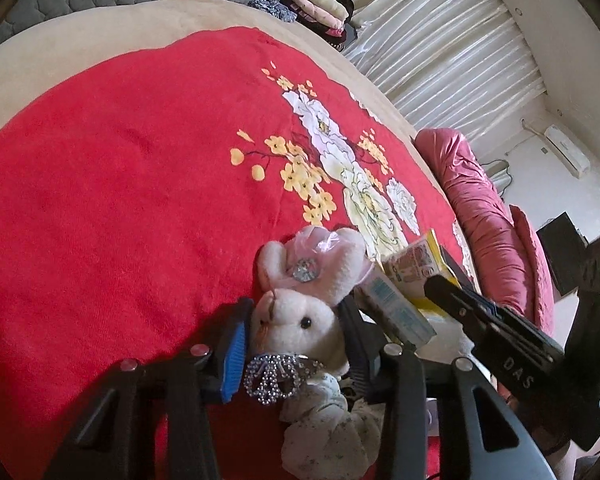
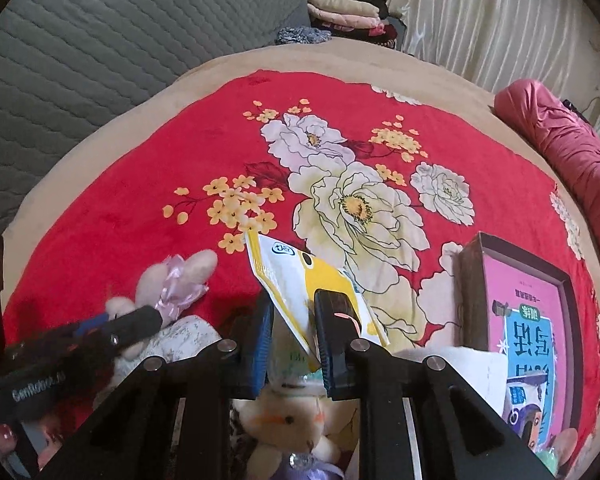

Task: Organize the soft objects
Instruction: 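Lift and carry the rabbit plush and yellow wipe pack toward the tray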

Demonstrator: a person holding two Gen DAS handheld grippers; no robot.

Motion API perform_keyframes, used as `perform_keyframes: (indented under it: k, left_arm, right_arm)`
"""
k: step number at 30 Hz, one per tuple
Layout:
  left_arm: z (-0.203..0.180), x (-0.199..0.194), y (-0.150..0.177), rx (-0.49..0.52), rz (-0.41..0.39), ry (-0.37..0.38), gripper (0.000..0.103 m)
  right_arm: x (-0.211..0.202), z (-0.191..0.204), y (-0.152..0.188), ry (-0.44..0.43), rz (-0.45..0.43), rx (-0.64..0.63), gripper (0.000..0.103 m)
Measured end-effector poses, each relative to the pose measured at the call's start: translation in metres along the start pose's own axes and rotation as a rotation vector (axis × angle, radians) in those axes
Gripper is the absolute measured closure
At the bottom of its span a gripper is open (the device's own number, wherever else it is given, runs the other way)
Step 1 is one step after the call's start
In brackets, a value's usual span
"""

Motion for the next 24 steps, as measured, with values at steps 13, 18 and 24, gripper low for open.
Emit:
perform_keyframes:
  k: [13, 18, 24]
  left_arm:
    - [-0.008, -0.017, -0.006, 0.026, -0.058, 0.01, 0.06]
    - [-0.013, -0.027, -0.007, 0.044, -0.078, 0.007, 0.06]
    - [-0.021, -0.039, -0.001, 0.07, -0.094, -0.014, 0.06]
  right_arm:
    - [-0.046, -0.007, 0.007, -0.008, -0.082, -0.022, 0.088]
    - [-0.067, -0.006, 0.015, -0.026, -0.105, -0.043, 0.089]
    - [-0.086, -0.007, 0.032, -0.054, -0.108, -0.049, 0.089]
Point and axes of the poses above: each gripper's, at about its wrist camera, not at the fingertips, and x roughly the way its jaws point, z to its left, y to its underside, the point moved 2 cm from there along x, roughly the way its jaws point, and after that the axes turned 13 degrees about y, right-handed, at the moved point
